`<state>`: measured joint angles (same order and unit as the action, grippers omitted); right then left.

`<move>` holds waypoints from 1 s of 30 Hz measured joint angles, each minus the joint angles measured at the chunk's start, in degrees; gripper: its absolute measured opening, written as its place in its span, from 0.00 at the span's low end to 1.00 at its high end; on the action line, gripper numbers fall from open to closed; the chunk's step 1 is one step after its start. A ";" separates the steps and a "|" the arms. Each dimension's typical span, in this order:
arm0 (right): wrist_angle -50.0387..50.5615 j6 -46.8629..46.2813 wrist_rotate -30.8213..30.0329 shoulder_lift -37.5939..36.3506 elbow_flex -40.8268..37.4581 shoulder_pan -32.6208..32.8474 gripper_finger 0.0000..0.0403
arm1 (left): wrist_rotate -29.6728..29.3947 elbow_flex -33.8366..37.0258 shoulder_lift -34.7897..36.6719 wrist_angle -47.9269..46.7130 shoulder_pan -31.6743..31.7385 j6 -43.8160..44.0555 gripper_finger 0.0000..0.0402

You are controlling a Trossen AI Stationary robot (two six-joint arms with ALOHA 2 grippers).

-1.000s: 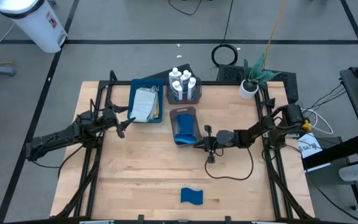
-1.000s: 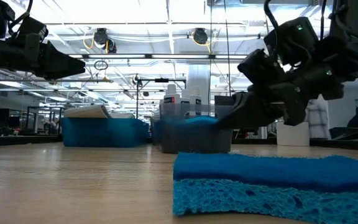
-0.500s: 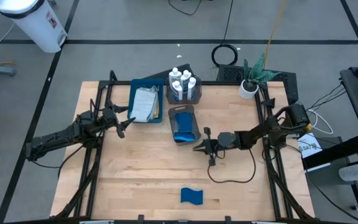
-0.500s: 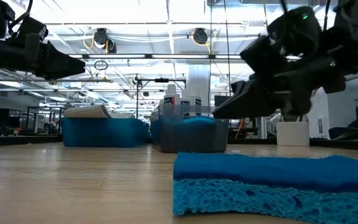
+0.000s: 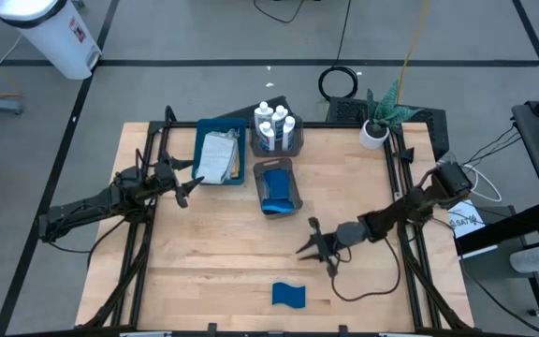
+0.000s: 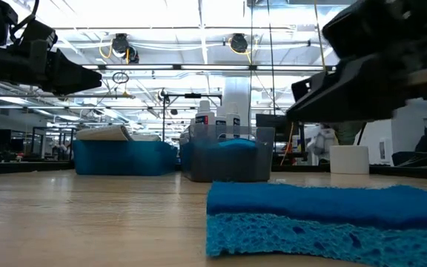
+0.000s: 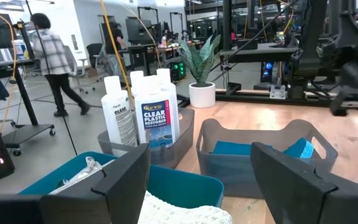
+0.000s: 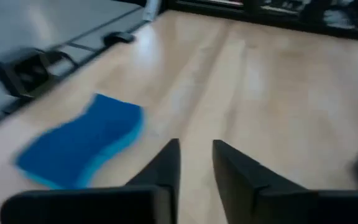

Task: Pick & Place Kitchen Items
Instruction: Put the blue sponge into the bottom black bin

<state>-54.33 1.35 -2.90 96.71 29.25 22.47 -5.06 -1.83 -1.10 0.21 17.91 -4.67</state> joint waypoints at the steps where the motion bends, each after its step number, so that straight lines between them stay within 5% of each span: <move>1: 0.24 -1.20 0.00 0.02 0.26 0.98 0.20 | 0.00 0.00 0.00 0.00 0.00 0.00 0.70; 8: 2.62 -8.01 -0.20 0.02 3.61 8.18 0.45 | 0.02 0.00 0.00 0.00 -0.02 0.00 0.70; 12: 14.09 -9.26 -3.38 0.04 10.30 11.95 0.54 | 0.02 0.00 0.00 0.00 -0.01 -0.01 0.70; 18: 31.82 -11.35 -7.45 2.96 22.53 15.32 0.53 | 0.01 0.00 0.00 0.00 -0.02 -0.02 0.70; 30: 42.14 -15.47 3.52 11.39 27.81 14.53 0.43 | 0.02 0.00 0.00 0.01 -0.02 0.00 0.70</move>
<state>-12.20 -14.12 0.62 108.10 57.06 36.99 -5.04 -1.83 -1.10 0.21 17.89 -4.67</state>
